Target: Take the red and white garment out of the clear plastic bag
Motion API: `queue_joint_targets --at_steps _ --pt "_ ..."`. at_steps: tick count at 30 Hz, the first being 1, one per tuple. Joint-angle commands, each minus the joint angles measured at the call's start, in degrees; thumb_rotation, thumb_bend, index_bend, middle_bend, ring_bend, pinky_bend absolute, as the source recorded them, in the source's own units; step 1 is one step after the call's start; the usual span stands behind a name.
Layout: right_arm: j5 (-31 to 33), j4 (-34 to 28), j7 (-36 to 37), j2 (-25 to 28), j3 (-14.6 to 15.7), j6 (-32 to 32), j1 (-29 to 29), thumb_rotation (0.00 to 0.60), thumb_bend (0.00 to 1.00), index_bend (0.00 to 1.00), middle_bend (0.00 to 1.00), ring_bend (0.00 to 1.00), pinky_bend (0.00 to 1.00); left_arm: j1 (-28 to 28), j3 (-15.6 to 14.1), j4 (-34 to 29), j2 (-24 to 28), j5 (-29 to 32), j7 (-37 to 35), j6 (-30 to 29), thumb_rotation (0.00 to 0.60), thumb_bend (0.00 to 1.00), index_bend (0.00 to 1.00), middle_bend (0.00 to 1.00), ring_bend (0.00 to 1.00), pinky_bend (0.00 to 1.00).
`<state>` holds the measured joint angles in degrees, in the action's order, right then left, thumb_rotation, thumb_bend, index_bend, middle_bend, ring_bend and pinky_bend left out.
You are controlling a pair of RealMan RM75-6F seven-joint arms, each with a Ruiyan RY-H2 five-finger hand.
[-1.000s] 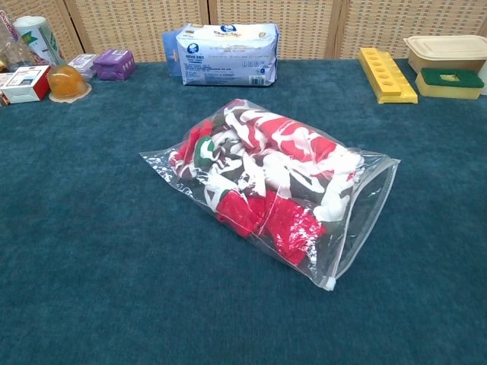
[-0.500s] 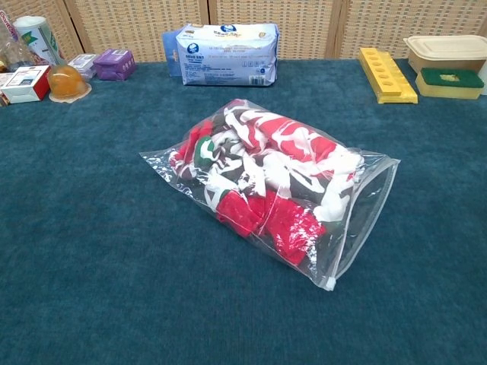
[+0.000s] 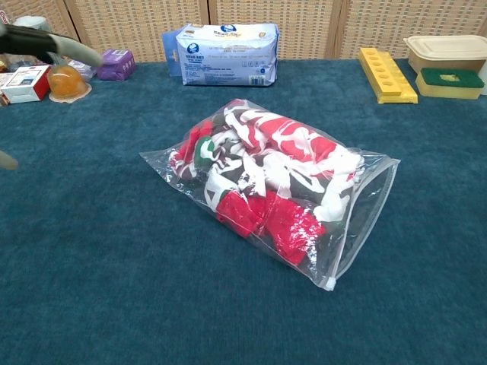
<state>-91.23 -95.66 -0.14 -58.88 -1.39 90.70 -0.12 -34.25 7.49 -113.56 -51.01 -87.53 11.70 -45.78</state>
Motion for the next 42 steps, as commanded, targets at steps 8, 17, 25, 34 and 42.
queue_joint_targets --at_steps 8,17,25,34,42 --pt "1.20 0.89 1.14 0.23 -0.21 -0.36 -0.22 0.600 0.16 0.35 0.33 0.33 0.33 -25.12 7.10 13.53 -19.37 19.95 15.39 17.60 0.600 0.00 0.00 0.03 0.00 0.07" --pt "2.82 0.72 1.53 1.25 -0.58 0.06 -0.99 0.600 0.16 0.35 0.33 0.33 0.33 -37.21 6.83 27.08 -31.17 28.96 17.38 21.96 0.600 0.00 0.00 0.03 0.00 0.07" --pt "3.90 0.45 1.90 1.71 -0.76 0.85 -1.96 0.600 0.16 0.35 0.33 0.33 0.33 -47.25 5.19 40.18 -40.58 34.88 15.42 27.11 0.600 0.00 0.00 0.03 0.00 0.07" --pt "5.19 0.02 2.00 1.92 -1.13 1.45 -2.90 0.600 0.16 0.35 0.33 0.33 0.33 -56.93 1.19 53.34 -49.18 39.48 10.15 33.56 0.600 0.00 0.00 0.03 0.00 0.07" --pt "5.48 0.29 2.73 1.91 -1.30 1.49 -3.25 0.600 0.16 0.35 0.33 0.33 0.33 -59.08 -2.70 54.97 -49.91 39.29 6.75 32.28 0.600 0.00 0.02 0.04 0.00 0.12"
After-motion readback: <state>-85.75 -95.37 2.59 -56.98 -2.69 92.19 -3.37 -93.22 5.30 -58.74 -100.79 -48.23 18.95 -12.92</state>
